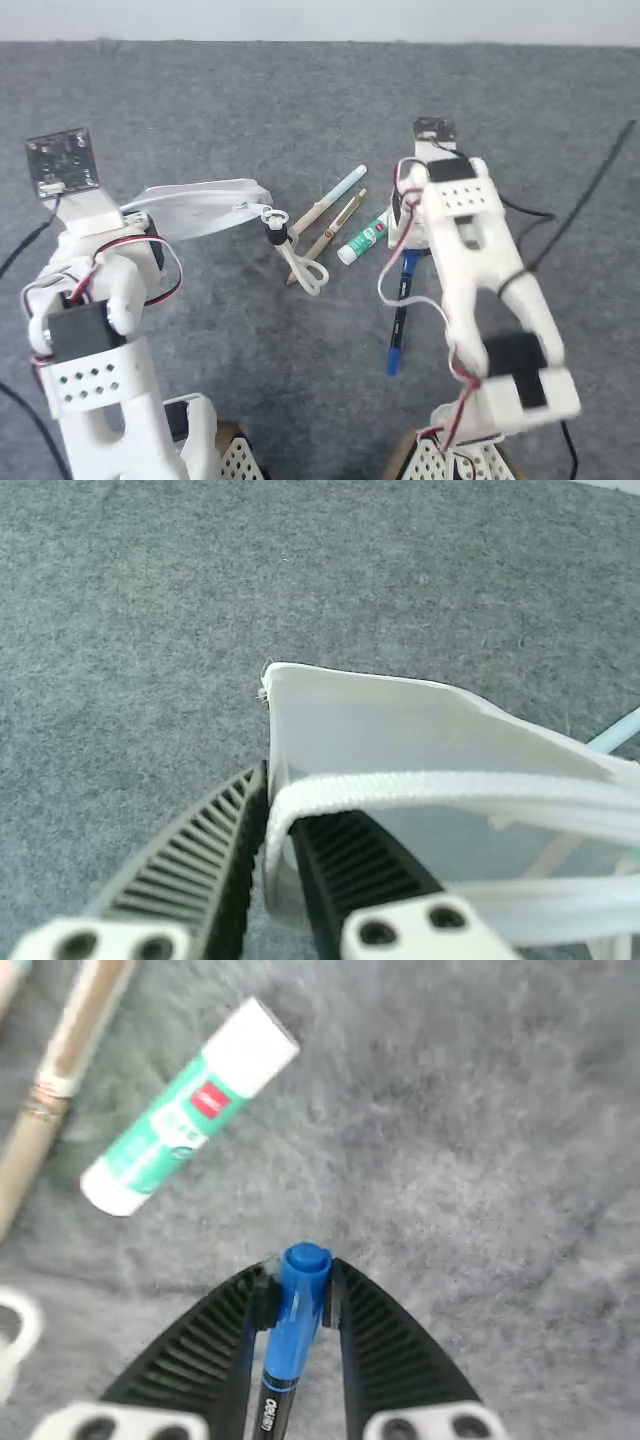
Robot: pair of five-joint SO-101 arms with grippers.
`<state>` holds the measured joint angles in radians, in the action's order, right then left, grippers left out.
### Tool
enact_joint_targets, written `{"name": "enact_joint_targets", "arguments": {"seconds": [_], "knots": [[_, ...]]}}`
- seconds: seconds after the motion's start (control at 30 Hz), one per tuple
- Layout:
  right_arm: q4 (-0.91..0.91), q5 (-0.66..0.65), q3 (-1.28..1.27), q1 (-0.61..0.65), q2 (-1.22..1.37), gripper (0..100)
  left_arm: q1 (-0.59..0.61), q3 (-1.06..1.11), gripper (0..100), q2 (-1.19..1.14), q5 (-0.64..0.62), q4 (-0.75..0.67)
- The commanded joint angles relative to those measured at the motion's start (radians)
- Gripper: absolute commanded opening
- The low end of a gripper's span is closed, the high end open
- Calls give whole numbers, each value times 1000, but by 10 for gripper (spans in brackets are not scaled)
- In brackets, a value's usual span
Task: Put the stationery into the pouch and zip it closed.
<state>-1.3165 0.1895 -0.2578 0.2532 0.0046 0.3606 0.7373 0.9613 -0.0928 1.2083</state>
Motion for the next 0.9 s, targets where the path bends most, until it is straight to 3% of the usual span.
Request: {"name": "enact_joint_targets", "arguments": {"seconds": [0.0,0.17,0.43,0.87], "knots": [[48,-29,-37,8,-185,10,0,-33,10,-17,-18,-34],[82,41,-84,8,-305,10,0,-67,10,-20,-17,-29],[140,48,-86,10,-515,7,0,-142,11,-21,-15,18],[220,38,-54,223,-852,6,0,-292,11,-21,15,120]]}}
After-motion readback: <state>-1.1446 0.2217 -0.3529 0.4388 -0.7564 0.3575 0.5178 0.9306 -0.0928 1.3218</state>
